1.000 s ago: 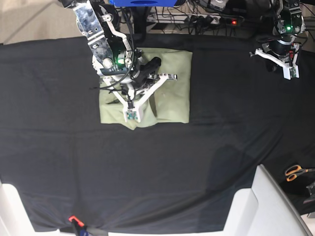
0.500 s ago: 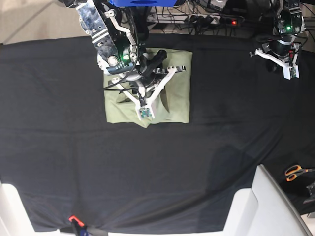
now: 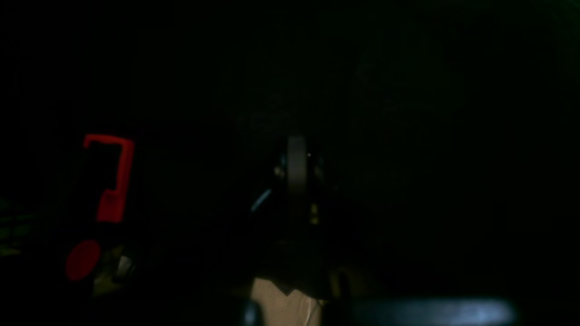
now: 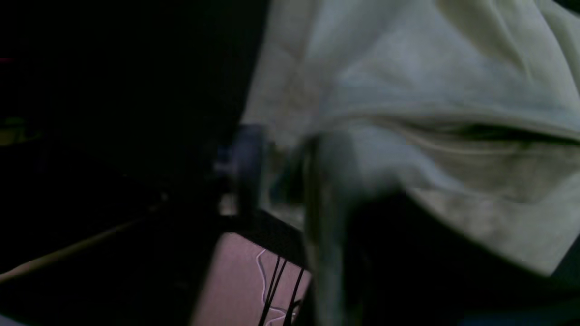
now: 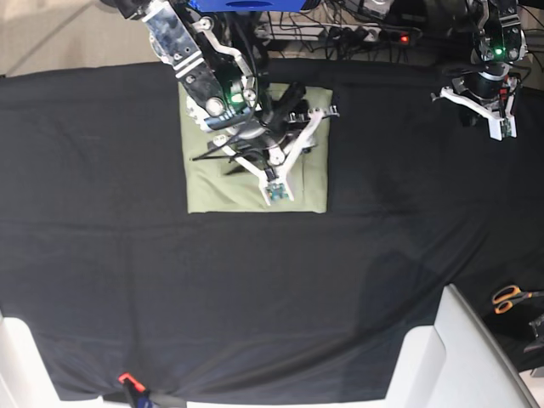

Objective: Fold the T-shirt properly
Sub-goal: 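Fold the grasped end over the folded stack with the right gripper, then press the right gripper down on the folded bundle to flatten it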

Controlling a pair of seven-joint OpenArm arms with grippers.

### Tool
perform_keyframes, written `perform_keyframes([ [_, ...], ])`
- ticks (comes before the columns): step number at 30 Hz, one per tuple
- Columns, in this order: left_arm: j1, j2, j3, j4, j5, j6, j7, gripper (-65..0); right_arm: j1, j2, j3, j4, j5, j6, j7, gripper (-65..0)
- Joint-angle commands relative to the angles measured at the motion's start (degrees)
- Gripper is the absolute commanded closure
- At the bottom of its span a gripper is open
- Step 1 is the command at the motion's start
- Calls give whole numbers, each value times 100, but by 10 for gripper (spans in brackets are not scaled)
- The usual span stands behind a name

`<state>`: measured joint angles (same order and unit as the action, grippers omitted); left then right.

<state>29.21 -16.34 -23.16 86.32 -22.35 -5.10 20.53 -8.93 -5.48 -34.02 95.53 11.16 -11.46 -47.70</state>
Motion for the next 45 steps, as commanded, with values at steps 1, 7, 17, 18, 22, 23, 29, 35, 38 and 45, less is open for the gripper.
perform_keyframes([
  [1,11,-76,-53,67,-2,5,-97,0,45,-46,-5,78,-4,26,89,-297],
  [7,11,-111,-89,67,-2,5,-89,0,273,-28,-216,-62,286,34,80,-321],
  [17,11,-120,-89,75,-2,5,-89,0,1460,77,-1306,-1161,1895,34,133,-321],
  [18,11,-120,-89,75,-2,5,-89,0,1574,68,-1552,-1153,1930,34,221,-321],
  [22,19,-120,-97,75,-2,14,-89,0,2102,68,-2457,-1135,1939,34,616,-321],
  [23,19,-120,-97,75,-2,14,-89,0,2207,95,-2598,-1135,1939,34,608,-321],
  [29,46,-120,-291,67,-2,14,-89,0,2163,930,-2624,52,1930,-27,625,-320],
  [35,46,-120,-493,67,-2,14,-89,0,1214,1844,-1200,1379,1930,-520,625,-320],
  [38,55,-120,-440,110,6,14,-80,0,888,1915,-558,1247,1930,-502,625,-300],
  [45,63,-94,105,392,-29,5,-80,0,1108,1616,-497,-133,1930,351,643,0],
])
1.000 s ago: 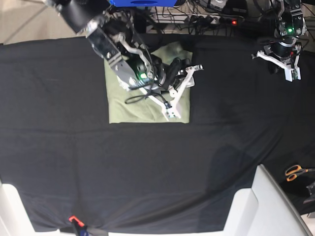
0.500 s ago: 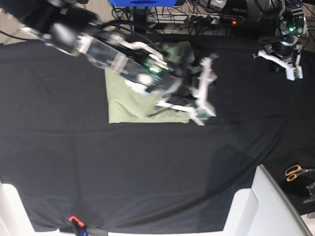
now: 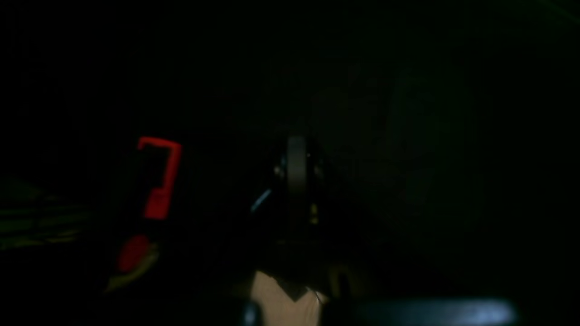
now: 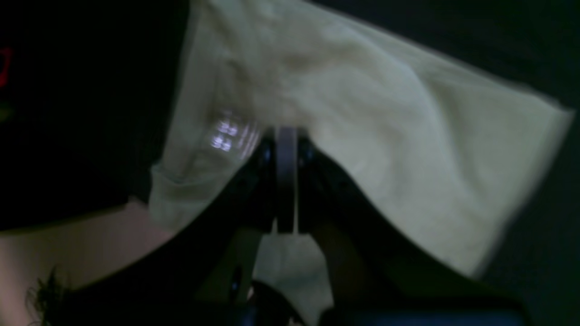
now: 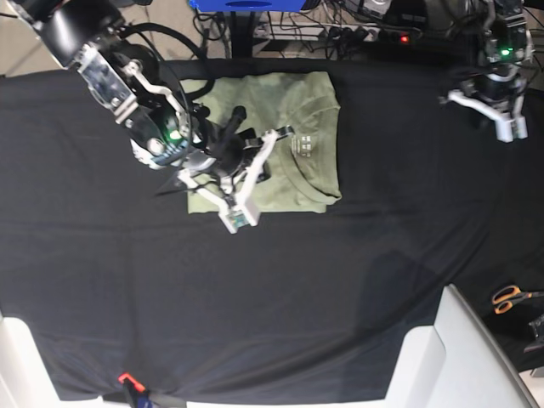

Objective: Fold the T-shirt properly
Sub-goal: 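Press the right gripper down on the folded bundle to flatten it, then raise the right gripper off the bundle and move it aside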

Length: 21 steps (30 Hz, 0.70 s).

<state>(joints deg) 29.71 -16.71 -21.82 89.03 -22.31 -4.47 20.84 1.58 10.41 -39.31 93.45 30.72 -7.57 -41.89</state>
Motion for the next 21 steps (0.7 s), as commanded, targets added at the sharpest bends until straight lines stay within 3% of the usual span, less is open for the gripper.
perform_keyframes([
  [1,31,-65,165,270,-33,-59,-110,0,75,-17,32,-127,-26,85,88,-3],
  [6,22,-48,710,675,-33,-59,-102,0,382,-360,6,-883,-43,436,378,-8],
  [11,-22,-48,1044,675,-33,-50,-102,0,637,-685,-12,-1182,-52,436,352,-8],
  [15,13,-48,1123,683,-16,-50,-102,0,1024,-984,-12,-2061,-52,445,413,-8],
  [21,171,-92,1053,587,2,-50,-102,0,1490,-1151,-12,-3398,-52,454,1195,-8],
])
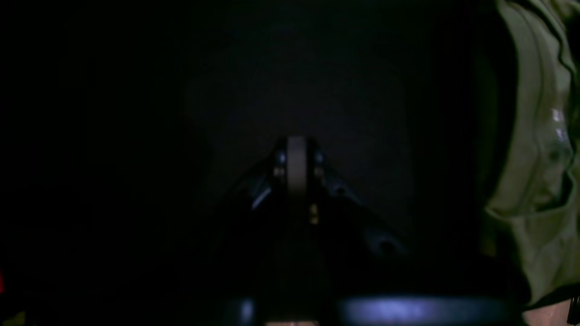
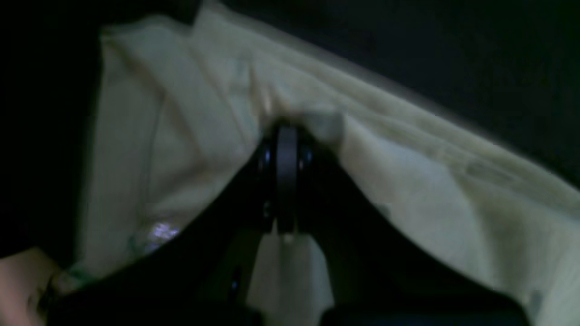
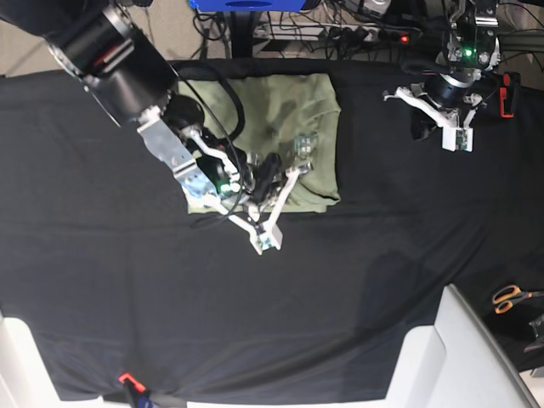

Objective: Fold the T-shirt properly
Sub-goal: 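Raise the right gripper off the bundle and move it aside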

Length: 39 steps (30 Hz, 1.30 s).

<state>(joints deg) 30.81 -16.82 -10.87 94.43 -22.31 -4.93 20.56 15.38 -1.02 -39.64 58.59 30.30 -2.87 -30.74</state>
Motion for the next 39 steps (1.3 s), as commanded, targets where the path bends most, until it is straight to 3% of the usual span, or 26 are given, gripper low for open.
perform_keyframes([
  [1,106,-98,-42,47,37,-4,-73,0,155,-8,12,-17,-11,-16,186,-8],
  [9,220,-142,19,-111,934,-4,-100,0,76,62,12,598,-11,-16,248,-8],
  [15,185,-116,-25,-67,925,-4,-117,0,-637,853,188,2717,-11,-86,248,-14],
  [19,185,-107,10,144,907,-13,-108,0,-1463,1398,1006,3649,-11,-649,248,-14],
  [23,185,-133,2,398,-68,-180,-91,0,-2175,1803,1726,3710,-11,-702,248,-15],
  [26,1,-151,-25,355,-1106,-646,-82,-344,-2562,2014,2069,3561,-11,-702,265,-12],
  [29,-254,-133,213,82,-1501,-1331,-56,-622,-2790,2119,2166,3456,-11,-702,274,-11],
  [32,-703,-98,740,-349,-1554,-1964,191,-650,-2940,2225,2157,3394,-19,-702,274,-9],
  [39,-1415,429,1285,-1650,-1519,-2026,278,-650,-3089,2277,2166,3385,-19,-702,274,-9],
])
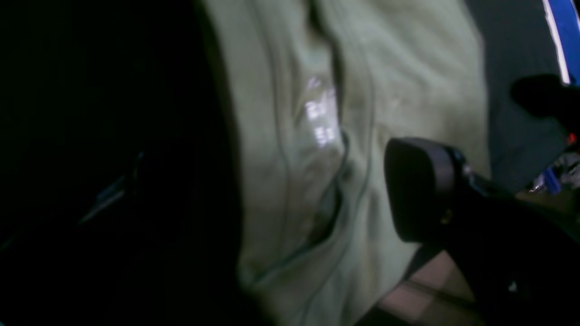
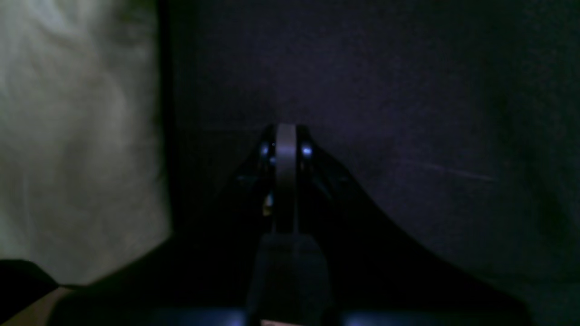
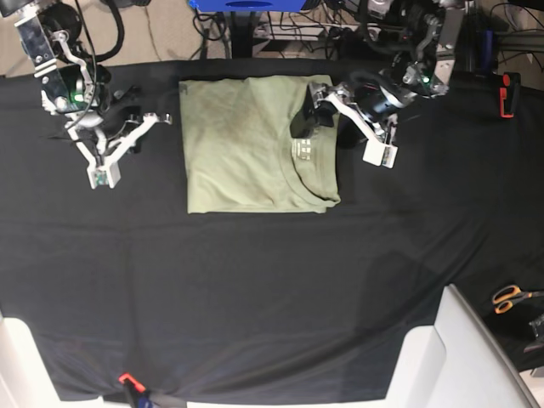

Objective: Fold the T-shirt properly
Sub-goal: 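Raise the right gripper off the bundle and move it aside, then grasp the bundle's edge with the left gripper and drag it toward the right gripper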

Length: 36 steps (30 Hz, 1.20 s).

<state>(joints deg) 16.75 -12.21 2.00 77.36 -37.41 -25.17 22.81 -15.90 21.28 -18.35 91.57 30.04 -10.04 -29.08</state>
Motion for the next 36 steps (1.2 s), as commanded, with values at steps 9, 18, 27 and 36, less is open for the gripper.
perform_keyframes([
  [9,-343,258,130,-655,0,-11,53,-648,-41,48,28,87,7,15,108,-9],
  [18,-660,276,516,-1226,-44,-11,53,-84,-137,48,37,87,7,15,108,-9],
  [27,-1064,56,534,-136,-17,25,1812,0,-164,30,37,69,7,15,108,-9],
  [36,-2664,-955,2292,400,-9,-125,3614,0,-164,-5,46,69,7,15,108,-9],
])
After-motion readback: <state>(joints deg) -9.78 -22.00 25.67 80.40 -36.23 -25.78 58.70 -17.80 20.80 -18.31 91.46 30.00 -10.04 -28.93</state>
